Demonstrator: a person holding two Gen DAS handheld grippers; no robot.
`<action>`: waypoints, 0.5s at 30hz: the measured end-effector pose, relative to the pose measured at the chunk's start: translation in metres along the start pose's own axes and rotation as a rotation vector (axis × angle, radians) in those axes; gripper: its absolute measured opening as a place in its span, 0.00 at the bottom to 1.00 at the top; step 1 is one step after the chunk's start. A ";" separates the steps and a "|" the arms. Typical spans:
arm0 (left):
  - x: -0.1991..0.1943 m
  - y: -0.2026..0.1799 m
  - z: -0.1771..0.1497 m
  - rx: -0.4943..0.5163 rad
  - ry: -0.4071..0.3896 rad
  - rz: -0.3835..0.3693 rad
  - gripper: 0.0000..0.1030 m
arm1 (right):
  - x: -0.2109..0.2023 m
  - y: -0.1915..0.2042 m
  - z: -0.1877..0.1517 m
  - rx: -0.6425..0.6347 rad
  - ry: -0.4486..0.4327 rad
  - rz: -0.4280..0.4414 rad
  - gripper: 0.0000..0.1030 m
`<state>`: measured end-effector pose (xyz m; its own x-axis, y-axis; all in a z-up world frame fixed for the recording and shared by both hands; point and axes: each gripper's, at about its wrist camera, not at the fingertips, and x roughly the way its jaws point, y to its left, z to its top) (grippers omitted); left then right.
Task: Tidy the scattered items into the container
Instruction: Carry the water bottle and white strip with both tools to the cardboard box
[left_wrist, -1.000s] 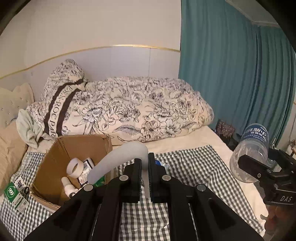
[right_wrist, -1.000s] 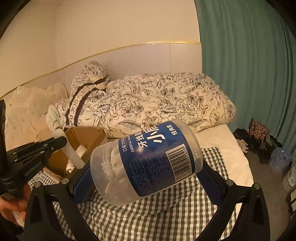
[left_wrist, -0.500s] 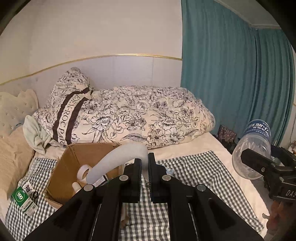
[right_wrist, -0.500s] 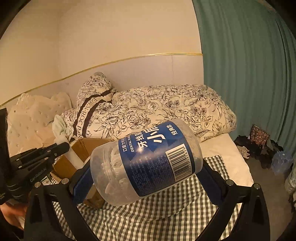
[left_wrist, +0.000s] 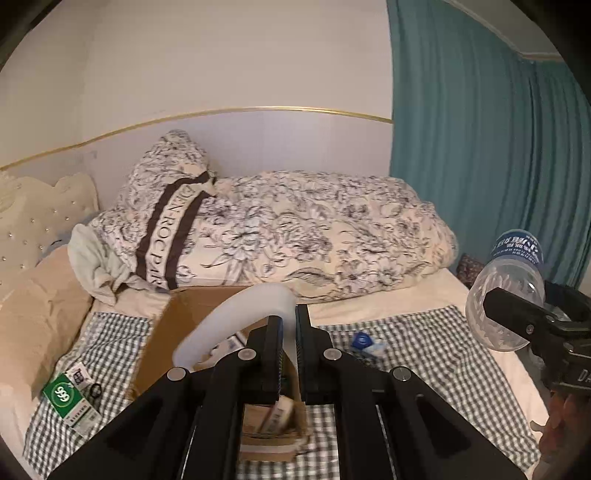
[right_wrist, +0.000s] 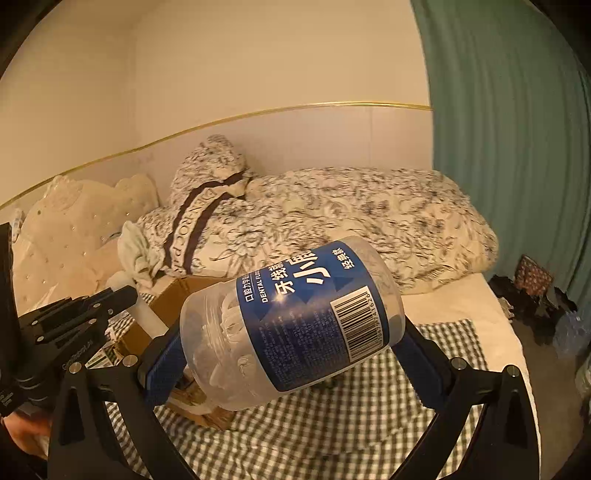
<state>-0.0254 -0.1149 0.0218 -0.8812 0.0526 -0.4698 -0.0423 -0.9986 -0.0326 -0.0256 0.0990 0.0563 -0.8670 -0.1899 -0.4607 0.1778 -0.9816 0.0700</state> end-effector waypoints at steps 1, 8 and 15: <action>0.001 0.005 0.000 -0.004 0.002 0.007 0.06 | 0.004 0.006 0.002 -0.008 0.001 0.008 0.98; 0.006 0.046 0.001 -0.022 0.012 0.056 0.06 | 0.030 0.051 0.010 -0.059 0.020 0.057 0.98; 0.016 0.082 0.001 -0.043 0.033 0.095 0.06 | 0.057 0.088 0.014 -0.100 0.048 0.085 0.98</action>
<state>-0.0436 -0.1957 0.0125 -0.8642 -0.0416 -0.5014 0.0617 -0.9978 -0.0235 -0.0654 0.0015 0.0484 -0.8238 -0.2688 -0.4991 0.2976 -0.9544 0.0228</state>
